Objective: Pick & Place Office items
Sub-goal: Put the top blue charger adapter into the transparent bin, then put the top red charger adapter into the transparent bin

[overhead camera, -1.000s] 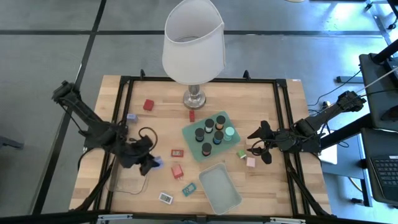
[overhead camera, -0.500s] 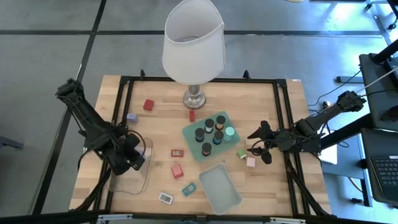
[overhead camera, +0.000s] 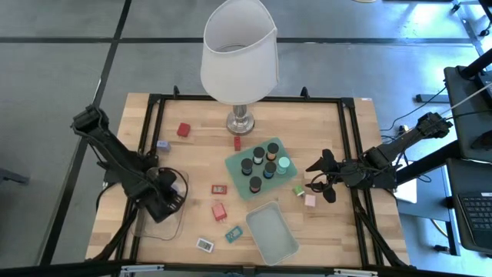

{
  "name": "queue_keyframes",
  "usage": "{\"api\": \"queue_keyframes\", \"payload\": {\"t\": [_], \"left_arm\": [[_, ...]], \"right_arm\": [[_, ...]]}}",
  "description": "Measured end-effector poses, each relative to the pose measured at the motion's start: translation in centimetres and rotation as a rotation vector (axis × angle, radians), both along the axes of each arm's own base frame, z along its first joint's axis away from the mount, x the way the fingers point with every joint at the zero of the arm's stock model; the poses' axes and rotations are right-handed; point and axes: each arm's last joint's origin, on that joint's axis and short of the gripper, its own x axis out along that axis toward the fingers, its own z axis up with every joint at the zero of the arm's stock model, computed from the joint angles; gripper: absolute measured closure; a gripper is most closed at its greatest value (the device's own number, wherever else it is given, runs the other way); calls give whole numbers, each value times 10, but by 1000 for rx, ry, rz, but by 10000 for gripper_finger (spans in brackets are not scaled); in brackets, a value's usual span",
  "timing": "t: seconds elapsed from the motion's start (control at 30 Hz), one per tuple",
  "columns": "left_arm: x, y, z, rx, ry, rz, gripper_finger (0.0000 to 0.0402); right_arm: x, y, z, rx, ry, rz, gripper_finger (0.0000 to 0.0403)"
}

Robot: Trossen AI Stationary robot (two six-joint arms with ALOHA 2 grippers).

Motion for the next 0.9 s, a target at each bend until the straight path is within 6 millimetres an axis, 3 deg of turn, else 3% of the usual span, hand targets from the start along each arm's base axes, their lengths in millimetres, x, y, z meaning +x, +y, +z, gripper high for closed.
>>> {"api": "queue_keyframes", "payload": {"t": [0.2, 0.5, 0.9], "left_arm": [[2, 4, -14, 77, 184, 30, 280], [10, 5, -19, 79, 186, 33, 271], [10, 6, -18, 84, 189, 28, 211]], "right_arm": [[0, 0, 0, 0, 0, 0, 111], [0, 0, 0, 0, 0, 0, 111], [0, 0, 0, 0, 0, 0, 111]]}}
